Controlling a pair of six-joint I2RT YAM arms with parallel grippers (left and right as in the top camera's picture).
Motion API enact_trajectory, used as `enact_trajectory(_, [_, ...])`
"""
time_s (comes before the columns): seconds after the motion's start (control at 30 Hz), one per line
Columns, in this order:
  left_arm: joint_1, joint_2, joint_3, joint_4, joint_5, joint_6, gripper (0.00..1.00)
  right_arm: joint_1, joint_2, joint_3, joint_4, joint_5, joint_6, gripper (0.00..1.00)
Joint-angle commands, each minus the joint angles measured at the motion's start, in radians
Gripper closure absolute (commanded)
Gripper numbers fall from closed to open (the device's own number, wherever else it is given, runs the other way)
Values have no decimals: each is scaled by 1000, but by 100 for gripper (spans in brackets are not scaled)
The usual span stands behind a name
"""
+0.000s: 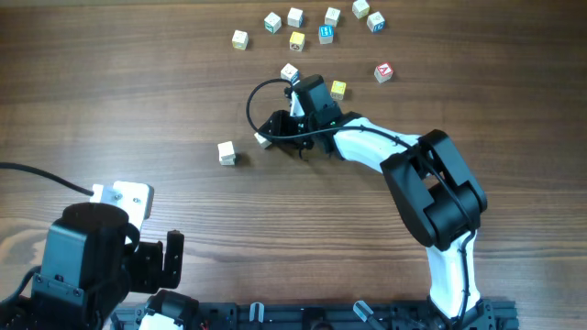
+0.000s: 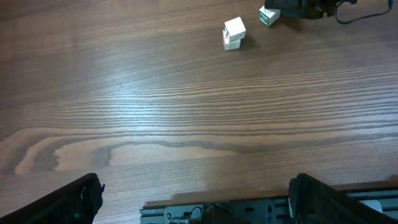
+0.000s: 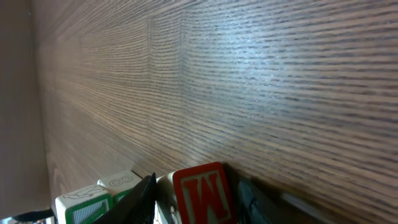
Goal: Form a tower
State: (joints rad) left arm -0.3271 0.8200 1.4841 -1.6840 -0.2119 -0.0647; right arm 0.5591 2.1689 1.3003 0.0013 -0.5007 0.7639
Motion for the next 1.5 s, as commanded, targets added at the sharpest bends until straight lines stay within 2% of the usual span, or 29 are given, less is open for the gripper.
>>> enact_trajectory(0.0, [-2,-2,1,0,-5,5,0,-19,28,-5,-10,-49,25,47])
enact_trajectory(0.1, [-2,-2,1,0,-5,5,0,-36,-18,-5,-11,-70,64,46])
enact_trajectory(0.17, [-2,-2,1,0,-5,5,0,-37,-46,-5,-13,-69,168,42])
enact_trajectory(0.2, [-2,-2,1,0,-5,5,0,-37,-64,-5,-17,-69,271,39])
enact_trajectory(0.27, [-2,-2,1,0,-5,5,0,-37,-80,-5,-17,-56,390,27])
enact_trajectory(0.33, [-2,-2,1,0,-5,5,0,-37,-86,-4,-22,-39,449,21])
enact_trajectory(0.47, [-2,-2,1,0,-5,5,0,-34,-89,50,-195,14,433,1])
enact_trajectory(0.53, [-2,-2,1,0,-5,5,0,-34,-112,110,-376,114,371,1])
enact_trajectory(0.63, [-2,-2,1,0,-5,5,0,-35,-183,214,-602,213,356,1])
enact_trajectory(0.7, [-2,-2,1,0,-5,5,0,-35,-230,225,-605,231,314,1])
enact_trajectory(0.77, [-2,-2,1,0,-5,5,0,-35,-240,225,-595,265,336,1])
enact_trajectory(0.87, [-2,-2,1,0,-5,5,0,-35,-240,227,-572,182,265,1])
enact_trajectory(0.93, [-2,-2,1,0,-5,5,0,-33,-240,275,-658,197,290,5])
enact_trajectory(1.03, [-2,-2,1,0,-5,5,0,-32,-238,412,-840,304,309,7])
enact_trajectory(1.13, [-2,-2,1,0,-5,5,0,-30,-227,549,-942,316,305,7])
enact_trajectory(1.33, [-2,-2,1,0,-5,5,0,34,-107,591,-949,301,347,9])
enact_trajectory(1.47, [-2,-2,1,0,-5,5,0,46,59,619,-945,291,413,16])
